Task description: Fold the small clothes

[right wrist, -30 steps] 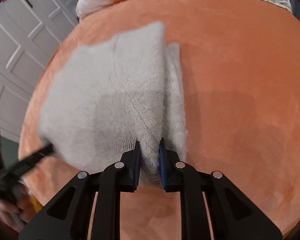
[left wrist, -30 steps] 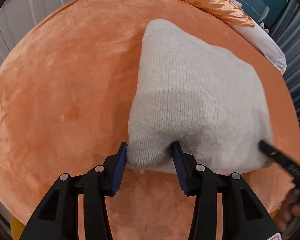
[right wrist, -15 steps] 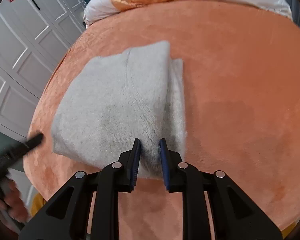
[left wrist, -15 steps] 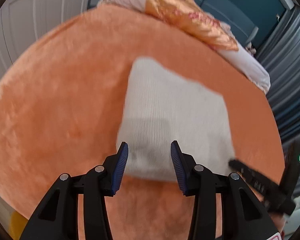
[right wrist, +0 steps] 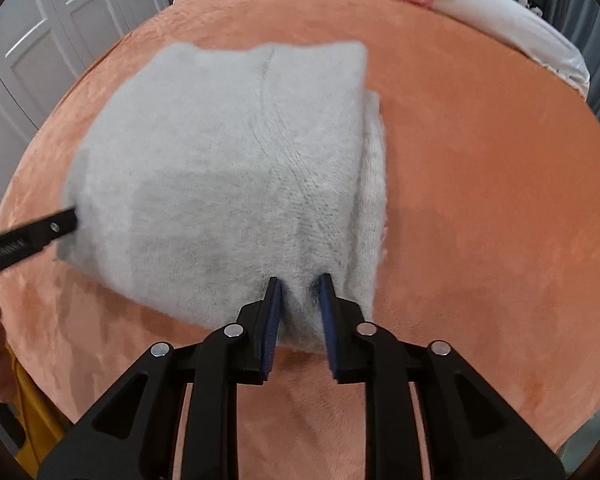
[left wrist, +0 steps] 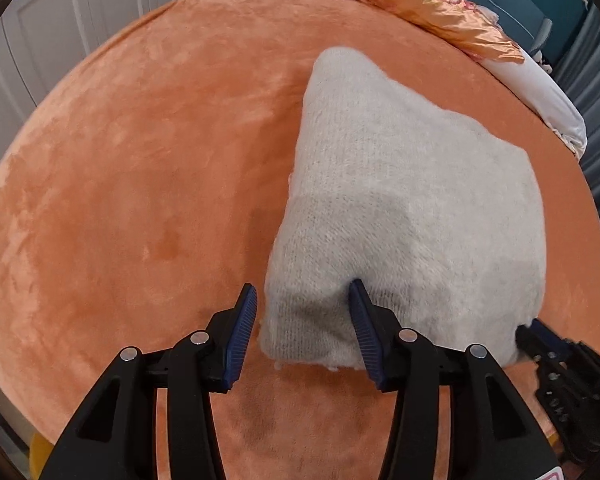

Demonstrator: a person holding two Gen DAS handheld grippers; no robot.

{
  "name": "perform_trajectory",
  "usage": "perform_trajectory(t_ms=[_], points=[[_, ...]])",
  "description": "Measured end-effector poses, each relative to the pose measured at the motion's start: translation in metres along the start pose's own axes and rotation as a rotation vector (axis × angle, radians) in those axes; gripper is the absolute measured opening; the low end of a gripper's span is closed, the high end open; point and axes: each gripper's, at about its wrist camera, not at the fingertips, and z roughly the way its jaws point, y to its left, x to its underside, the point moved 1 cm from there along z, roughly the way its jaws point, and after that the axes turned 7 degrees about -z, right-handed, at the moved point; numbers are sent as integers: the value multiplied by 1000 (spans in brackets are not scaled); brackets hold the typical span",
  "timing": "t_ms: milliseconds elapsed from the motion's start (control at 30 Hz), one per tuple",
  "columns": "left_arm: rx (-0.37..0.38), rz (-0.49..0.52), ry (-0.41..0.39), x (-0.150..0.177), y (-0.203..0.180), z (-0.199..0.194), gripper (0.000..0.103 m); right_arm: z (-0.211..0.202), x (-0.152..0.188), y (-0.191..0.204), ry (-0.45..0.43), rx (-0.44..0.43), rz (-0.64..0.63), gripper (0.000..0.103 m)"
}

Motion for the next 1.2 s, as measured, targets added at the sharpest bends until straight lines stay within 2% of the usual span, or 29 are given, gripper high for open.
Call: perform_trajectory(t_ms=[100, 167, 267, 333, 500, 633, 867, 1200], points=[[6, 22, -32, 7, -8, -20, 42, -27, 6, -9, -58, -18, 66, 21], [13, 40, -43, 17, -16, -32, 43, -39, 16, -17, -79, -35, 110, 24], [-3, 90, -60, 33, -30, -41, 46, -49, 37, -20, -94, 1, 126, 29], [-19, 122, -69, 45, -39, -43, 51, -51, 49, -19, -94, 9, 130, 39], [-37, 142, -60, 70, -46, -43, 54, -50, 69, -10, -79, 31, 131, 42], [-47, 153, -45, 87, -50, -45, 54, -56, 79, -3, -92, 39, 140, 49], [-72, 170, -52, 116, -57, -48, 54, -59, 92, 11, -93, 50, 127, 51], [-87, 168, -81, 128, -55, -51, 54, -59, 103, 24, -97, 67, 105, 51]])
